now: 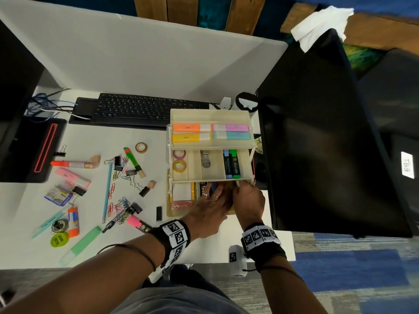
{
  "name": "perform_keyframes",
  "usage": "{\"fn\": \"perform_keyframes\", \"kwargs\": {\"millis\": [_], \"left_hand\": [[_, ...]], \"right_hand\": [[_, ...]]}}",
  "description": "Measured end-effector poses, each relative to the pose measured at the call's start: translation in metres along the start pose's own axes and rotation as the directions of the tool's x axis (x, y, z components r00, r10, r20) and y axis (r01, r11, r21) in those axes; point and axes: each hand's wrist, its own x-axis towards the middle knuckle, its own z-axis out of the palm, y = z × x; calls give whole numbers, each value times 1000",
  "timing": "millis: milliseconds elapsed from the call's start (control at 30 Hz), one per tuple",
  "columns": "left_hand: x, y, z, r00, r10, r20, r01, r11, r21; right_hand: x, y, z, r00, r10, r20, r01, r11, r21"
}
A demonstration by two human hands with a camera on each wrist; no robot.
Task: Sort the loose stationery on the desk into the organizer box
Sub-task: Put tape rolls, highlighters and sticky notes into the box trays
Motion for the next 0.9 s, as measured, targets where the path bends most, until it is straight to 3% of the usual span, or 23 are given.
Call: {"fn": "perform_keyframes", "kwargs": {"millis": [267,433,567,767,900], "left_hand": [[-3,0,5,999,-6,-39,5,1000,-27],[-3,-2,7,999,1,-42,-4,997,-81],[-3,-3,7,999,8,-46,-12,997,-79],[-3,-5,3,1000,19,-13,-19,999,-38],[1,-7,4,999,25,34,-25,1000,-13]], "right_hand": [[2,0,2,1000,18,18,-19,999,41],[-14,2,3,989,117,-94,-93,970,224],[-23,-2,3,967,196,-162,-110,898,426],[-14,3,10,971,173,-165,-96,914,395],[-22,4,11,964,111,-242,0,910,414]]}}
